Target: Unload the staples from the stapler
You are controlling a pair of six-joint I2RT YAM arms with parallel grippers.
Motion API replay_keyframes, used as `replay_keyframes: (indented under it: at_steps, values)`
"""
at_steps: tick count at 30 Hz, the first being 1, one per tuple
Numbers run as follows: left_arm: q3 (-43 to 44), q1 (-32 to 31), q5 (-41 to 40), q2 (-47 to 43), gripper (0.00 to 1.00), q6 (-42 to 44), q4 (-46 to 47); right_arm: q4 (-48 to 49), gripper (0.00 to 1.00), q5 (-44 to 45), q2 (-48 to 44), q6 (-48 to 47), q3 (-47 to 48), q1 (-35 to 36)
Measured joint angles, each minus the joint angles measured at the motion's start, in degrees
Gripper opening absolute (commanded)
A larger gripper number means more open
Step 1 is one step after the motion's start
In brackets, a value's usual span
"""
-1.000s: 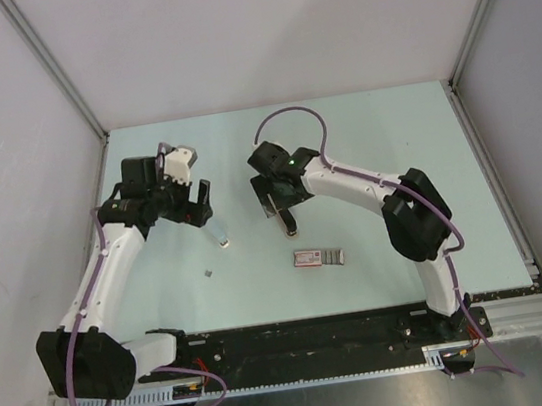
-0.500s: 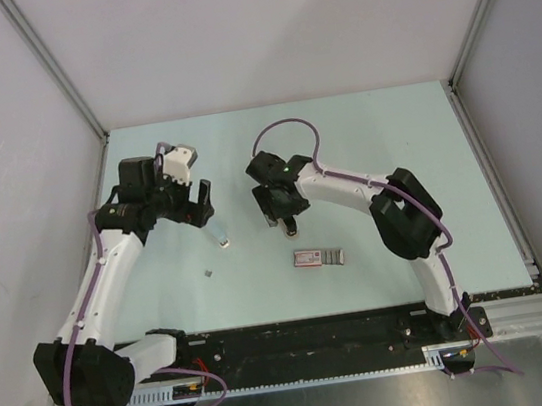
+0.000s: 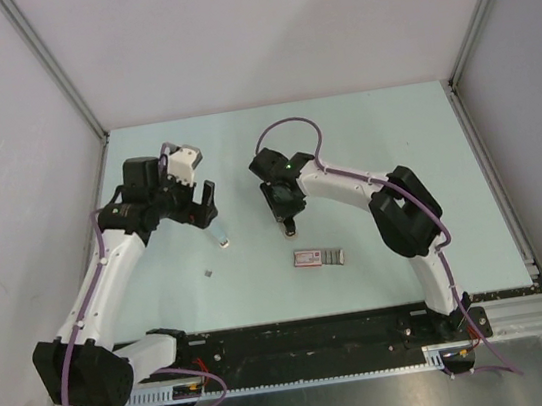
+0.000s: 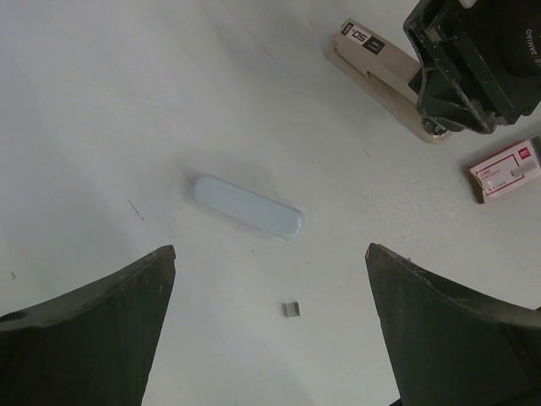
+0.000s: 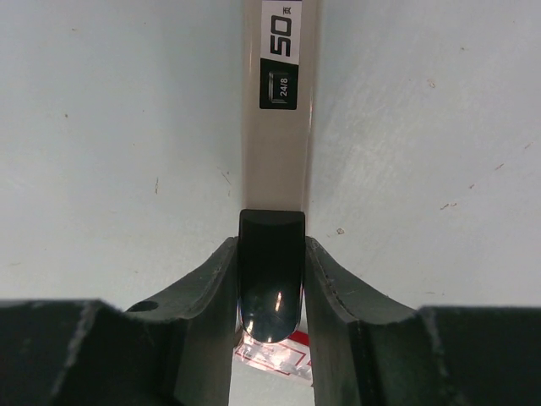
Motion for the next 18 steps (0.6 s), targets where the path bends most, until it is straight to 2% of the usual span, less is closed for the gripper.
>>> replay_keyframes:
  at_steps: [5, 10, 13, 18]
  values:
    - [0.0, -0.4, 0.0, 0.0, 1.00, 0.0, 0.0, 0.0, 0.43, -0.2, 0.1, 0.0, 0.0, 0.0]
    - [0.0, -0.6, 0.0, 0.0, 0.99, 0.1, 0.0, 0.0, 0.44, -0.5, 1.5, 0.0, 0.0, 0.1]
    - [0.0, -0.7, 0.0, 0.0, 0.99, 0.1, 0.0, 0.0, 0.39, -0.7, 2.5, 0.0, -0.1, 0.2]
    - [0.0, -0.7, 0.0, -0.1, 0.99, 0.1, 0.0, 0.0, 0.18, -0.4, 2.5, 0.7, -0.2, 0.3]
